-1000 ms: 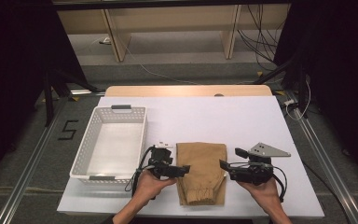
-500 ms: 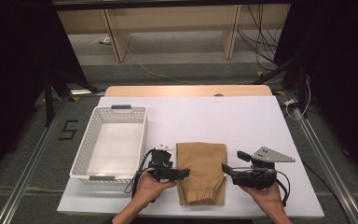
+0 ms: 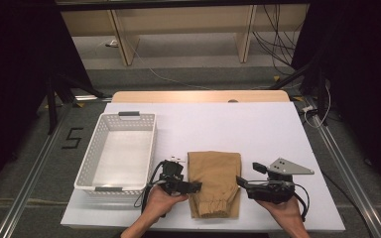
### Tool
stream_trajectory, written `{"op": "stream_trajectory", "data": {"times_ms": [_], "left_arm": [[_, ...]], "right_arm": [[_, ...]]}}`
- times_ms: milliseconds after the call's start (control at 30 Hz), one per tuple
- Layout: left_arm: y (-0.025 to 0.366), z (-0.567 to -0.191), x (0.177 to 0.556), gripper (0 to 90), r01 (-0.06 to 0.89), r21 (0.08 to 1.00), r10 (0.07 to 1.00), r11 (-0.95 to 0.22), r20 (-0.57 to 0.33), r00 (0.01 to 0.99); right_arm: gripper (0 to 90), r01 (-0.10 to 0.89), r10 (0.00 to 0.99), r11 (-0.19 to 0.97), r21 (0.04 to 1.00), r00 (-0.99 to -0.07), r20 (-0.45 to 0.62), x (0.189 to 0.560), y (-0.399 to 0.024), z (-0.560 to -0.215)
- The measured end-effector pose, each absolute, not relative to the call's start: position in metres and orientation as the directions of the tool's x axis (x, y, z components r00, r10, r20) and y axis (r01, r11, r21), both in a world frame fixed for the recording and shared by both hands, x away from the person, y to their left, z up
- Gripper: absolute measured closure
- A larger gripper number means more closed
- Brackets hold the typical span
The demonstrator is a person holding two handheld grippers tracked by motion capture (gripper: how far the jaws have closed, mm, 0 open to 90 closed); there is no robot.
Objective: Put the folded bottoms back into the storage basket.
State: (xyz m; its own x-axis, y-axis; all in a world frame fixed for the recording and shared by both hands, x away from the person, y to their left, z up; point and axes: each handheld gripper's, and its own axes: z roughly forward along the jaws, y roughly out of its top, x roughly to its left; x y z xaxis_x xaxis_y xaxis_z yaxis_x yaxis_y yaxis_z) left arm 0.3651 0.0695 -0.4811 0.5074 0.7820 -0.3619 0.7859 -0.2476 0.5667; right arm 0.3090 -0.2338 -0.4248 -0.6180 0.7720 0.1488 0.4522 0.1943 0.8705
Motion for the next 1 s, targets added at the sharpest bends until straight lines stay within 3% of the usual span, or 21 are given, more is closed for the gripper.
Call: {"op": "stream_trajectory", "data": {"times_ms": [433, 733, 1000], "left_arm": [[0.055, -0.481, 0.361, 30.3, 0.783, 0.563, 0.751, -0.264, -0.389, 0.533], [0.051, -0.482, 0.363, 43.5, 0.781, 0.570, 0.741, -0.255, -0.404, 0.536], [0.052, -0.485, 0.368, 61.4, 0.778, 0.583, 0.732, -0.235, -0.420, 0.536]], "right_arm": [[23.5, 0.451, 0.768, 0.205, 0.869, -0.625, 0.143, 0.309, -0.231, -0.426], [23.7, 0.449, 0.764, 0.208, 0.869, -0.630, 0.143, 0.309, -0.231, -0.426], [23.8, 0.451, 0.763, 0.210, 0.868, -0.630, 0.143, 0.309, -0.231, -0.426]]}}
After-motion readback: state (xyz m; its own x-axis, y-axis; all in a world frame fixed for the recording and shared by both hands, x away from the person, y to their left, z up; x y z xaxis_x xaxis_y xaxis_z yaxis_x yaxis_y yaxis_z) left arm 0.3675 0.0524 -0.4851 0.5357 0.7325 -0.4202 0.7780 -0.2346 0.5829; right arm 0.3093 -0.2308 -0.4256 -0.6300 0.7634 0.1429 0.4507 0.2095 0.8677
